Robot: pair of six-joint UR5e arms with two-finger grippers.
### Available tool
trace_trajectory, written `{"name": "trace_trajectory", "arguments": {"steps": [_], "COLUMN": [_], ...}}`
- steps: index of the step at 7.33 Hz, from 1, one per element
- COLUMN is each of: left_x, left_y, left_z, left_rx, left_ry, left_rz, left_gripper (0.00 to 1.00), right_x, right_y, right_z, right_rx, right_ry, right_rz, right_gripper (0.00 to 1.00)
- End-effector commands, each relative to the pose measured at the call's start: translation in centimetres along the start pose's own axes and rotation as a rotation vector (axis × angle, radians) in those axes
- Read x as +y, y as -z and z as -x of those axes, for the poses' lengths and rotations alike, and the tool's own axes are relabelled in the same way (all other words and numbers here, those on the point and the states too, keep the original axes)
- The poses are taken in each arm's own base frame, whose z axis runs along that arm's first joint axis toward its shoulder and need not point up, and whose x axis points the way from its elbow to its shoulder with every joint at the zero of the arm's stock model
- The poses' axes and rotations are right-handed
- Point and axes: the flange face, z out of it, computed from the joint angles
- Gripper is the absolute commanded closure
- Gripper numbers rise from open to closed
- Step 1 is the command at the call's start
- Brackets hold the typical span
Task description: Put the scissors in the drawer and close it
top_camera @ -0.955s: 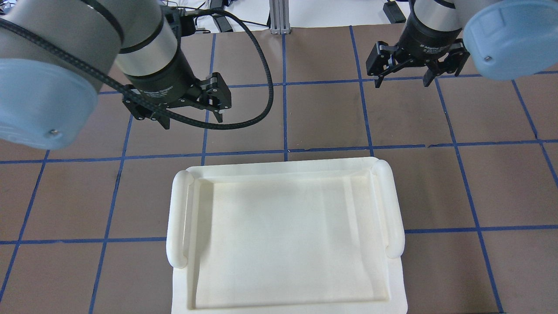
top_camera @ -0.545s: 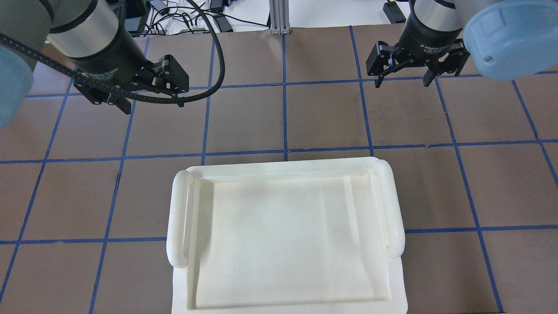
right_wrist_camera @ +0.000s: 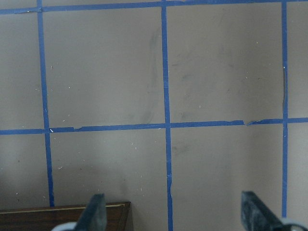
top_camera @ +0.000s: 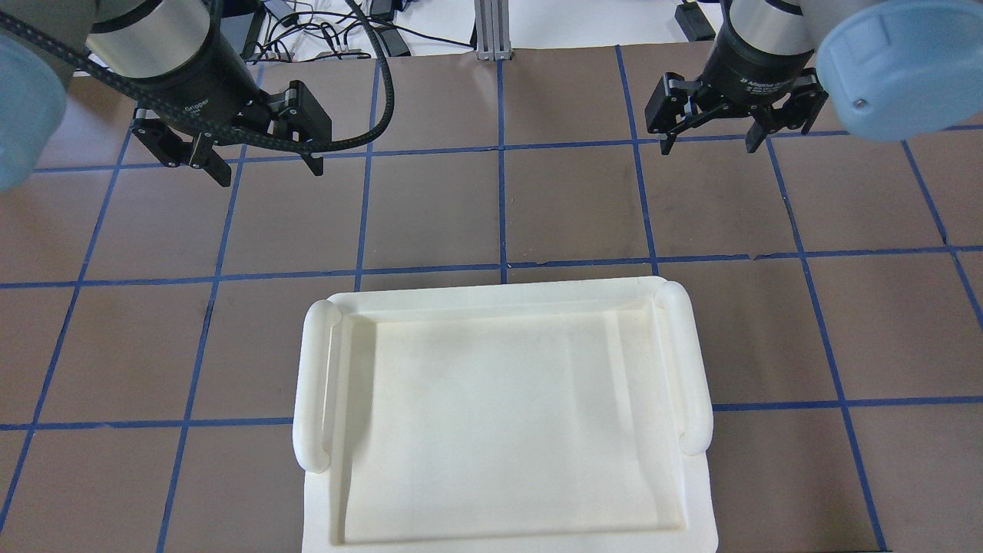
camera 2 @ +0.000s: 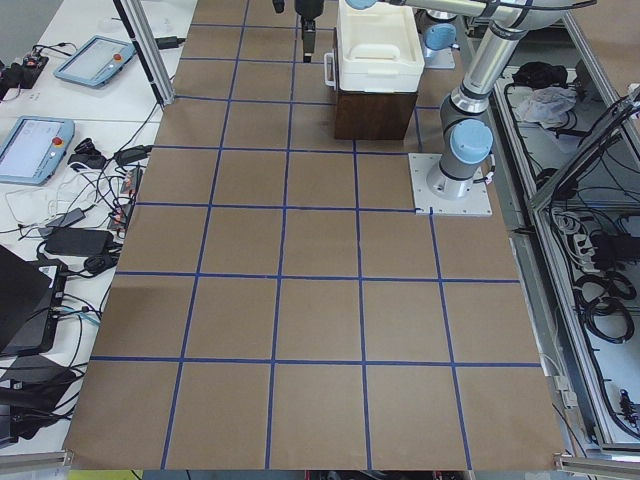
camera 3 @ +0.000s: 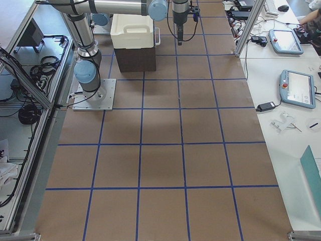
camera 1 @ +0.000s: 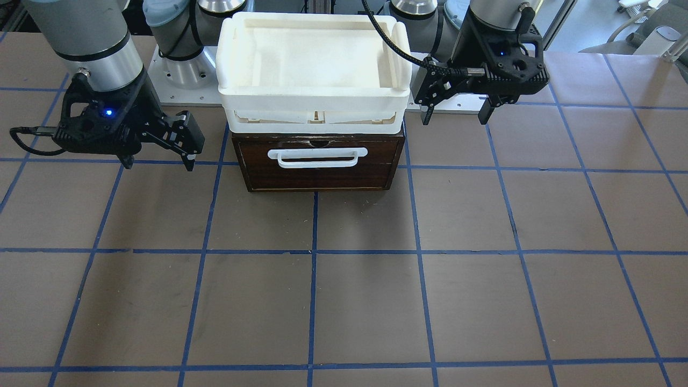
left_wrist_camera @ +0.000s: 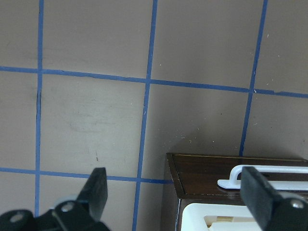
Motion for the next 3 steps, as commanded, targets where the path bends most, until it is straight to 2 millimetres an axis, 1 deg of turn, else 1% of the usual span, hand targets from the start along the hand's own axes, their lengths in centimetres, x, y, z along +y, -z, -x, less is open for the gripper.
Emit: {"name": "trace_trajectory", "arguments": {"steps": [1, 3], "left_x": [0.31, 0.24], "left_y": [-0.25, -0.24], "left_z": [-0.48, -0.72], "left_rx": [-0.023, 0.007], "left_ry": [-0.069, -0.068], "left_rz": [0.019, 0.020], "left_gripper": [0.00, 0.00], "right_x": [0.01, 0.01], "right_y": [-0.02, -0.02], "right_z": [-0.04, -0.04], "right_rx": [0.000, 0.000], "right_ry": [0.000, 0.000], "right_rz": [0.002, 0.002], "right_gripper": [0.00, 0.00]}}
